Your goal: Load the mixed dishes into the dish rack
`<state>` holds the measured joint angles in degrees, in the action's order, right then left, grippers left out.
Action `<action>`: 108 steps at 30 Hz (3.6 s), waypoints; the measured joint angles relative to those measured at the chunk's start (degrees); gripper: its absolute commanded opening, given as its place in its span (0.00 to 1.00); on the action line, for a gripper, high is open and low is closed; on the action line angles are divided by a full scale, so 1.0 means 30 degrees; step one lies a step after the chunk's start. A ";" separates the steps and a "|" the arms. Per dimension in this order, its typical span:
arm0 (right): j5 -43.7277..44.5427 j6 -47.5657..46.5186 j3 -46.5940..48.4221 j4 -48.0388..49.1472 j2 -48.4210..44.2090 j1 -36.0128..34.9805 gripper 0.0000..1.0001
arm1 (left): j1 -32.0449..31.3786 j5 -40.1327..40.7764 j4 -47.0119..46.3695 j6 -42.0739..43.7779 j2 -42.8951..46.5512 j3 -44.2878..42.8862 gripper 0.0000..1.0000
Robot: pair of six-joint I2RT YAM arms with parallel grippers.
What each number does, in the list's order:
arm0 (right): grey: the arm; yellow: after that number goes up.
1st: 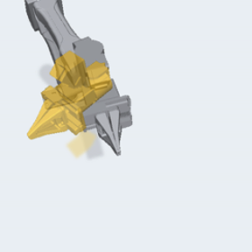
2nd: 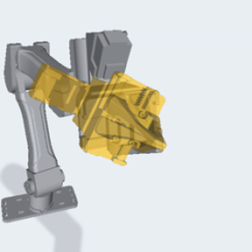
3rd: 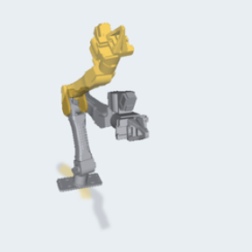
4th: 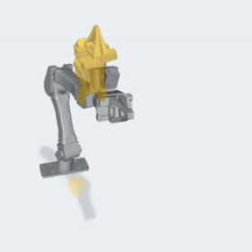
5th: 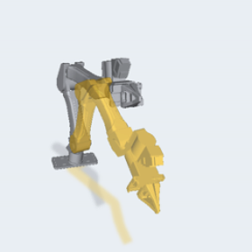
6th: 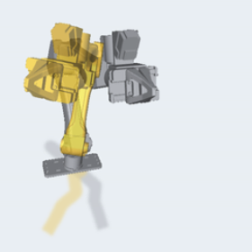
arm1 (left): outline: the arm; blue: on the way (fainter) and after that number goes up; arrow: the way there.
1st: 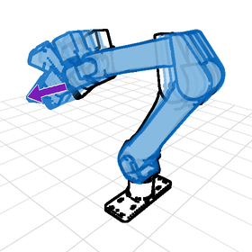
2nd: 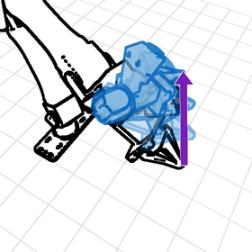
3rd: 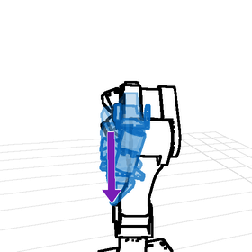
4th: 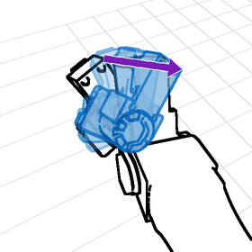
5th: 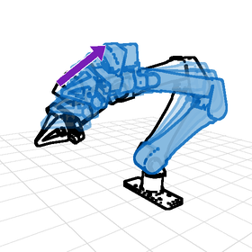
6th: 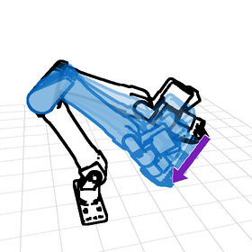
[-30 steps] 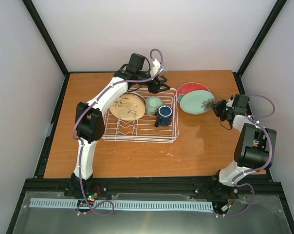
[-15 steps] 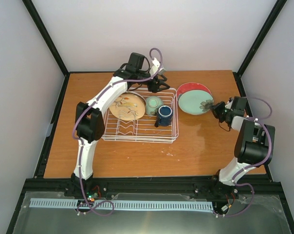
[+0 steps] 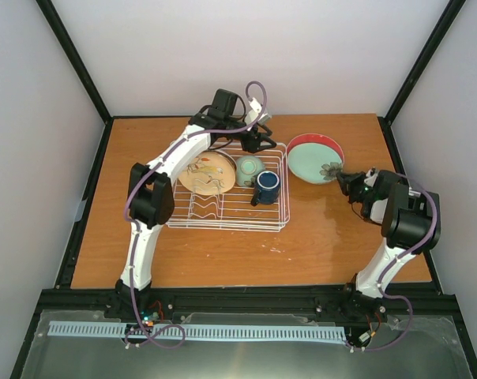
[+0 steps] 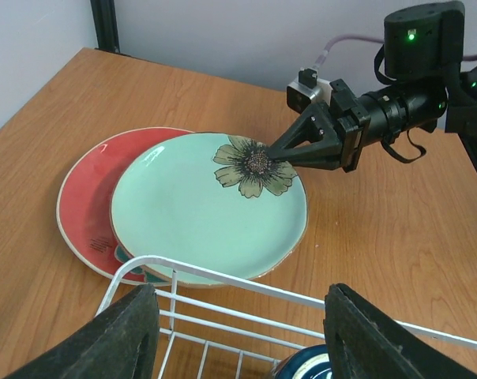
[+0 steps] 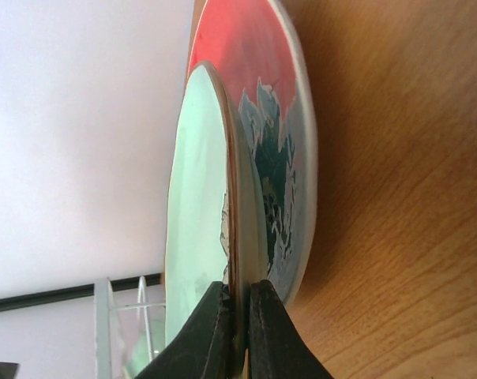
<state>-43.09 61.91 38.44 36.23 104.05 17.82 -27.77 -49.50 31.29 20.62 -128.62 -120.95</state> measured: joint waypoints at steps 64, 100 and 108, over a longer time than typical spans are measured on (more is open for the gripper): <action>-0.4991 0.6761 -0.1778 1.6364 -0.0495 -0.2011 0.03 | 0.0634 -0.3643 -0.3730 -1.3194 -0.4233 -0.3512 0.01; -0.6433 0.6076 -0.0678 1.6152 -0.0758 -0.1712 0.37 | 0.0918 0.5625 -0.2754 -0.5785 0.6717 0.4728 0.00; -0.6375 0.5632 -0.0678 1.6160 0.0000 -0.1545 0.38 | 0.1865 0.8969 -0.7060 -0.2018 1.4426 1.4083 0.01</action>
<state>-62.22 78.81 36.40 84.71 104.05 13.19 -22.17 -22.59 10.11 14.57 -85.34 -78.70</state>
